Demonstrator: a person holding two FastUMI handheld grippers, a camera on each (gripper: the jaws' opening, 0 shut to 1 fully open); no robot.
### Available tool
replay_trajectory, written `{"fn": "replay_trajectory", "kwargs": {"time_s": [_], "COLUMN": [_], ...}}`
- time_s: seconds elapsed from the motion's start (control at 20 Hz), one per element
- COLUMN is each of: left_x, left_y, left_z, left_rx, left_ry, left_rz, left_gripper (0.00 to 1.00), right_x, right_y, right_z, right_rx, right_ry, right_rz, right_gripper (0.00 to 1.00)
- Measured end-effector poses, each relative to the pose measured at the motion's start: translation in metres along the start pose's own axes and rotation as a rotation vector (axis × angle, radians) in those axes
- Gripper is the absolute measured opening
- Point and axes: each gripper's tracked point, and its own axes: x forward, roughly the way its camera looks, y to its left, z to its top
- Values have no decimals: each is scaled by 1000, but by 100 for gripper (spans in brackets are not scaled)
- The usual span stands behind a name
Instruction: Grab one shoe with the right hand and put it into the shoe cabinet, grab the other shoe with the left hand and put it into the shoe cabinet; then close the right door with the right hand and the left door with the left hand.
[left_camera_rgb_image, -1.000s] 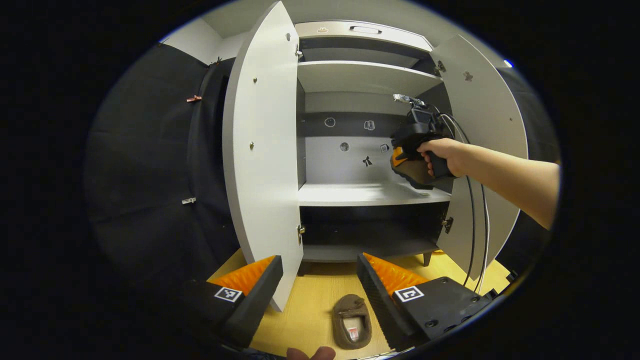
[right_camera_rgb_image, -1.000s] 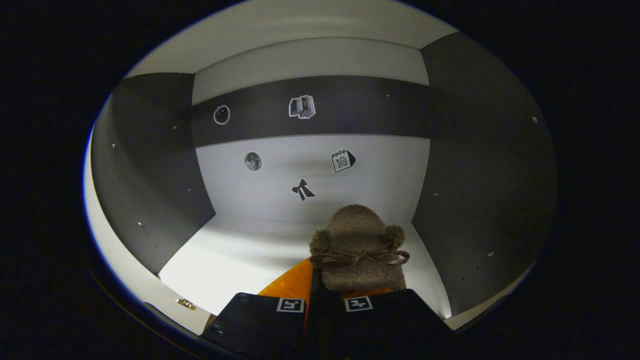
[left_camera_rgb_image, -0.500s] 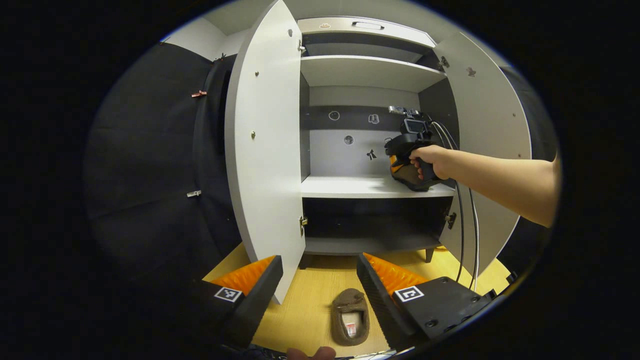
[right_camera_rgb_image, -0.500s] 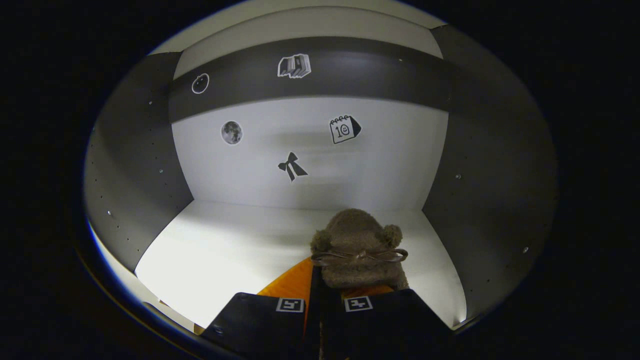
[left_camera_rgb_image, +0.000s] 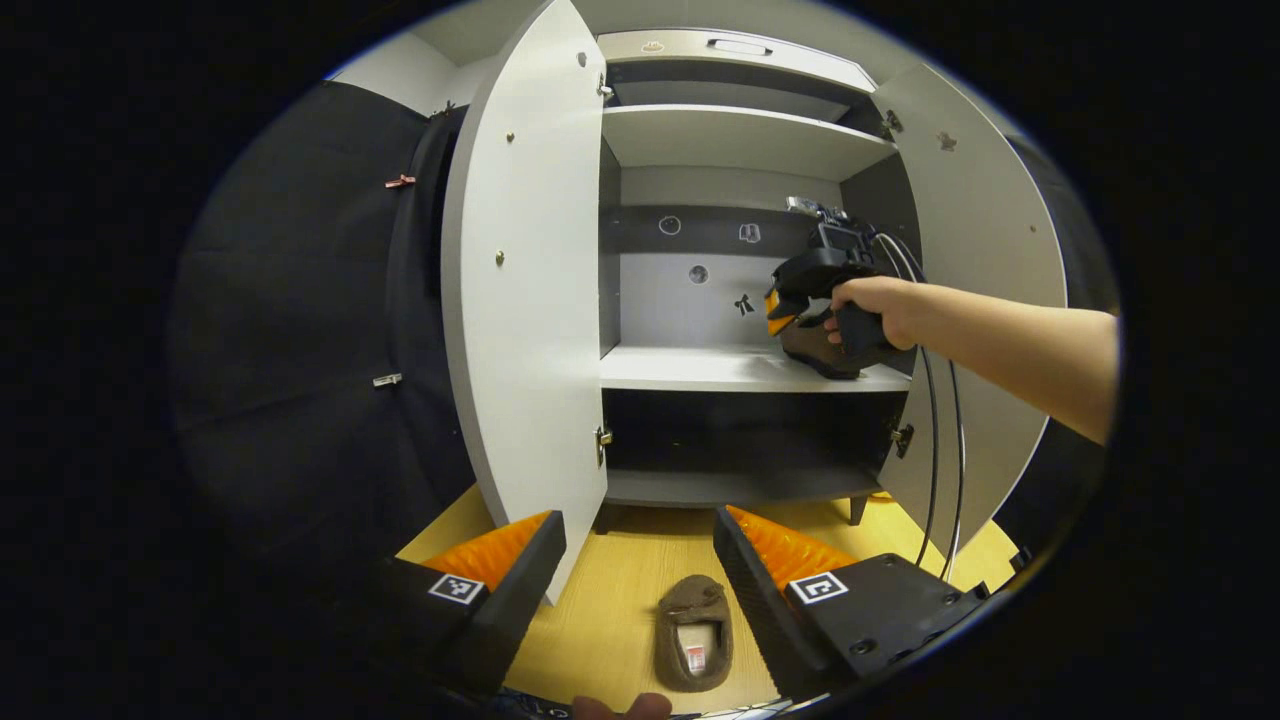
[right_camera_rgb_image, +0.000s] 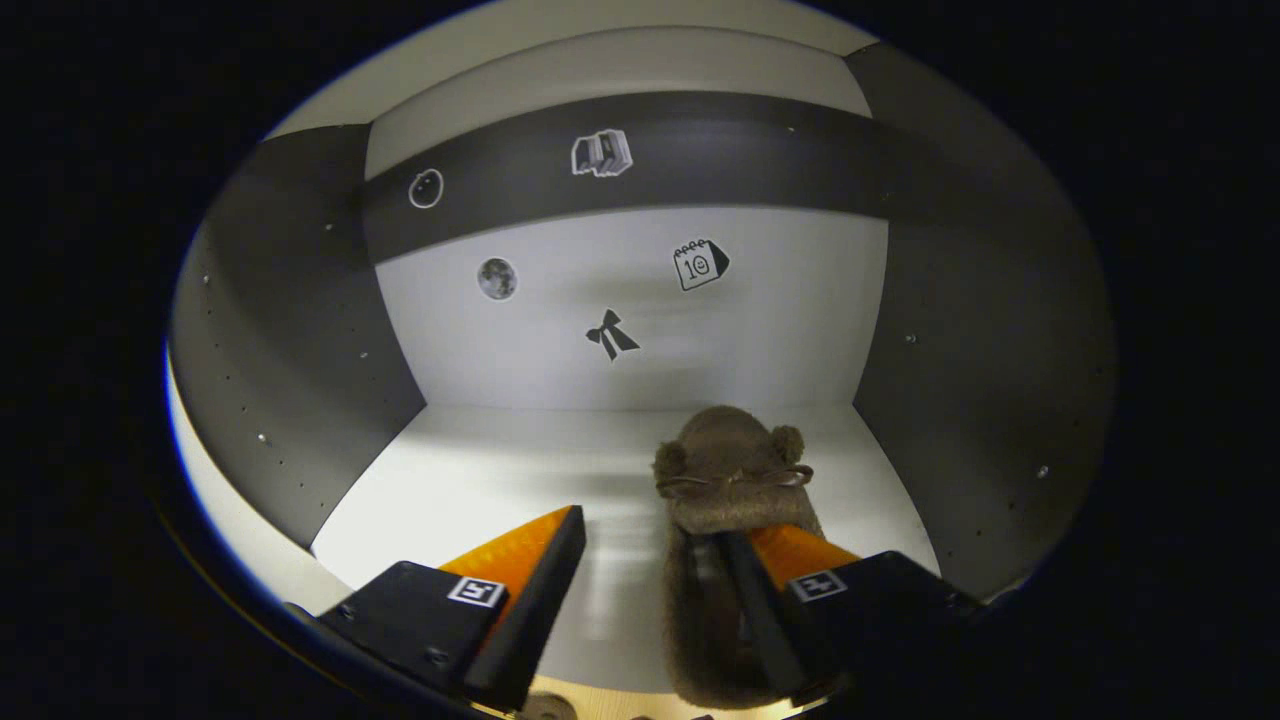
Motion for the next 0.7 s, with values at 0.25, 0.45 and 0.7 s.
{"fn": "replay_trajectory", "kwargs": {"time_s": [0.25, 0.45, 0.7], "left_x": [3, 9, 29], "left_y": [-3, -9, -20], "left_z": [-24, -66, -139], "left_rx": [-4, -3, -20], "left_ry": [32, 108, 225], "left_rz": [-37, -84, -128], "left_gripper": [95, 95, 95], "right_x": [-63, -135, -223], "right_y": [4, 11, 14], "right_z": [15, 32, 23], "right_rx": [-12, -12, -12], "right_ry": [-125, -273, -399], "right_rz": [-4, 9, 11], "right_gripper": [100, 99, 99]}}
